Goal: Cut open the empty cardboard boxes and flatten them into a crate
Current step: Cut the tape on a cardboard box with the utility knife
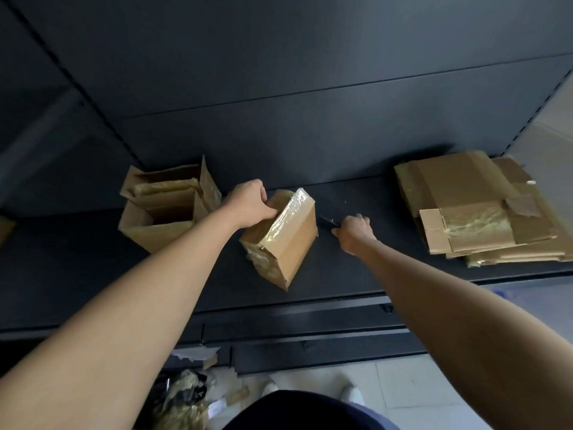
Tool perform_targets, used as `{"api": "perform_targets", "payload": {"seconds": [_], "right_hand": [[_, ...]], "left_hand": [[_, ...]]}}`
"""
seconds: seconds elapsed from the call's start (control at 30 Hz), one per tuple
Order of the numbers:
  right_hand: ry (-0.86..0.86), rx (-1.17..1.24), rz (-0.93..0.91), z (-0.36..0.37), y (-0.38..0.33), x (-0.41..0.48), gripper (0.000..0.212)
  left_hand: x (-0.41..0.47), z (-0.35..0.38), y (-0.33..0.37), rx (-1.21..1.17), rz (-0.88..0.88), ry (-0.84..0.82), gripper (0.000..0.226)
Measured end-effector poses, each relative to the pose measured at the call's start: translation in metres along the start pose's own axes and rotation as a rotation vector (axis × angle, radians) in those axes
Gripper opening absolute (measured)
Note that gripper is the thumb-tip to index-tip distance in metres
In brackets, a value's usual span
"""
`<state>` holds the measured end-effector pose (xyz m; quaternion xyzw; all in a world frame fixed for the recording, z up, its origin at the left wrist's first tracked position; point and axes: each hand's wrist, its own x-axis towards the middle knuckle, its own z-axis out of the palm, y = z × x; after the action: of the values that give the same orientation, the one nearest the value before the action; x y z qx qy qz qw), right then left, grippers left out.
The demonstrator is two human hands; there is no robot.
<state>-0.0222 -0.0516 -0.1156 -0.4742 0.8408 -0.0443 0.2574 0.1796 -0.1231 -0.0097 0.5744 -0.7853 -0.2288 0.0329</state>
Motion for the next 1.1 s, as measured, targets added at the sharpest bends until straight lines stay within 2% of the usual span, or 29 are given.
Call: {"api": "perform_targets", "payload": {"seconds": [0.1, 0.17, 0.23, 0.33, 0.4, 0.53, 0.67, 0.83, 0.93, 0.97, 1.0, 1.1], "right_hand": [[0.102, 0.139, -0.054, -0.017, -0.018, -0.003, 0.044], [0.139, 0.426, -0.014, -0.039, -0.037, -0.009, 0.059], [0.057, 0.672, -0.004, -0.060, -0.056, -0.020, 0.071], [-0.223, 0.598, -0.055, -0.073, -0.079, -0.040, 0.068], [-0.284, 0.526, -0.062, -0.072, -0.087, -0.045, 0.054], [-0.279, 0.646, -0.073, -0.076, -0.091, -0.047, 0.016], [-0.266, 0.664, -0.044, -0.079, -0.094, -0.047, 0.026], [-0.251, 0.668, -0.032, -0.079, -0.097, -0.047, 0.027], [-0.220, 0.655, -0.039, -0.077, -0.097, -0.041, 0.023], [-0.182, 0.650, -0.039, -0.077, -0.099, -0.042, 0.020], [-0.130, 0.630, -0.060, -0.079, -0.100, -0.041, 0.020], [0.006, 0.585, -0.146, -0.083, -0.100, -0.032, 0.030]], "left_hand": [[0.002, 0.001, -0.002, -0.002, -0.029, 0.028, 0.028], [0.004, 0.000, 0.000, 0.002, -0.043, 0.030, 0.028], [0.006, 0.000, 0.004, 0.009, -0.058, 0.017, 0.028], [0.008, 0.000, 0.012, 0.030, -0.062, -0.017, 0.031], [0.009, -0.001, 0.014, 0.074, -0.050, -0.020, 0.035], [0.008, -0.005, 0.015, 0.084, -0.040, -0.032, 0.028], [0.007, -0.006, 0.014, 0.083, -0.019, -0.014, 0.030], [0.006, -0.006, 0.009, 0.032, -0.006, 0.040, 0.027], [0.005, -0.010, 0.007, -0.083, 0.012, -0.011, 0.019], [0.004, -0.011, 0.007, -0.148, 0.028, -0.044, 0.023], [0.003, -0.011, 0.007, -0.186, 0.066, -0.079, 0.029], [0.001, -0.009, 0.006, -0.069, 0.281, -0.168, 0.032]]}}
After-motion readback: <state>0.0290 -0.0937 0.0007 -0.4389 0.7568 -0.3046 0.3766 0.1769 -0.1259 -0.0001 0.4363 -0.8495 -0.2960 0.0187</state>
